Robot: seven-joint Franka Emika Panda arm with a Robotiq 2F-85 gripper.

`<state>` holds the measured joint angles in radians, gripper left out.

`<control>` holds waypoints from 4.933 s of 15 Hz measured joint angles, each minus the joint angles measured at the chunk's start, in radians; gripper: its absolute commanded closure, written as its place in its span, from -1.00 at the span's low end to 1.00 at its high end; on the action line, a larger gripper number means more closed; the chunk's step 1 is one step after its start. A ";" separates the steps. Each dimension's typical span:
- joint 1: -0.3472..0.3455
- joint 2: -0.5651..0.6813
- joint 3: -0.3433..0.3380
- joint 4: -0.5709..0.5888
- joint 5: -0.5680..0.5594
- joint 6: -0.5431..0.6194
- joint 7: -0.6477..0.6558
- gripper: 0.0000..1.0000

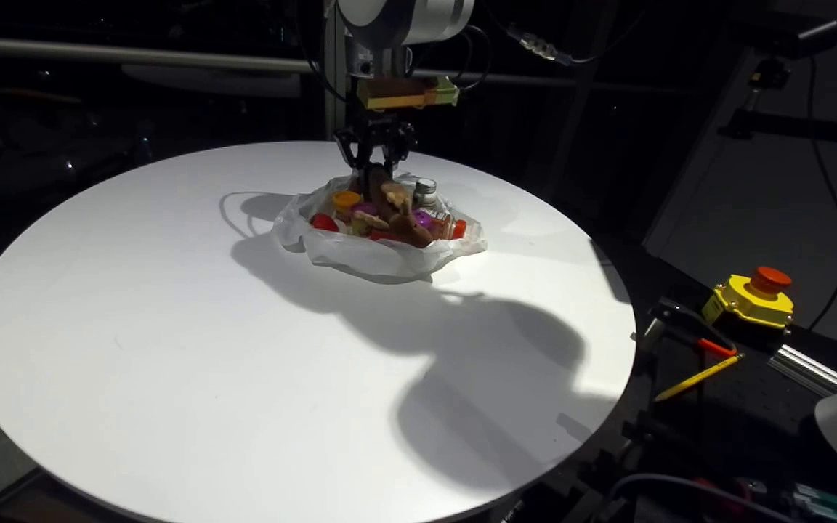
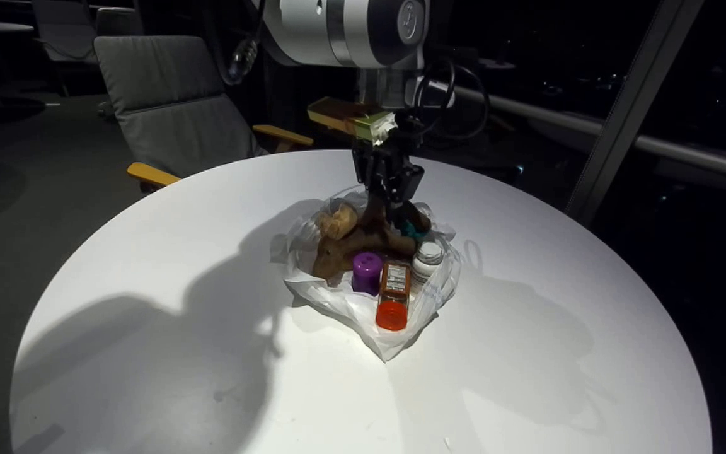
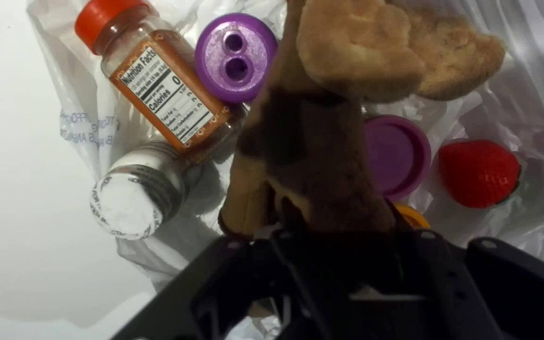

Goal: Remove the objects in the plastic and put them on the table

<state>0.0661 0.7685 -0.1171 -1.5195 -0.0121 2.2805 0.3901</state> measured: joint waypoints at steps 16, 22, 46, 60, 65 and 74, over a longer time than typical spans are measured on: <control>0.236 -0.463 0.196 -0.357 -0.143 -0.029 0.022 0.84; 0.321 -0.368 0.295 -0.441 -0.129 0.116 0.023 0.84; 0.162 -0.443 0.134 -0.510 -0.115 0.159 -0.013 -1.00; 0.102 -0.419 0.133 -0.508 -0.082 0.134 -0.070 -1.00; 0.095 -0.293 0.101 -0.434 -0.120 0.134 -0.076 -1.00; 0.072 -0.068 0.059 -0.198 -0.119 0.133 -0.083 -1.00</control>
<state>0.1384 0.7005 -0.0586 -1.7173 -0.1314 2.4135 0.3068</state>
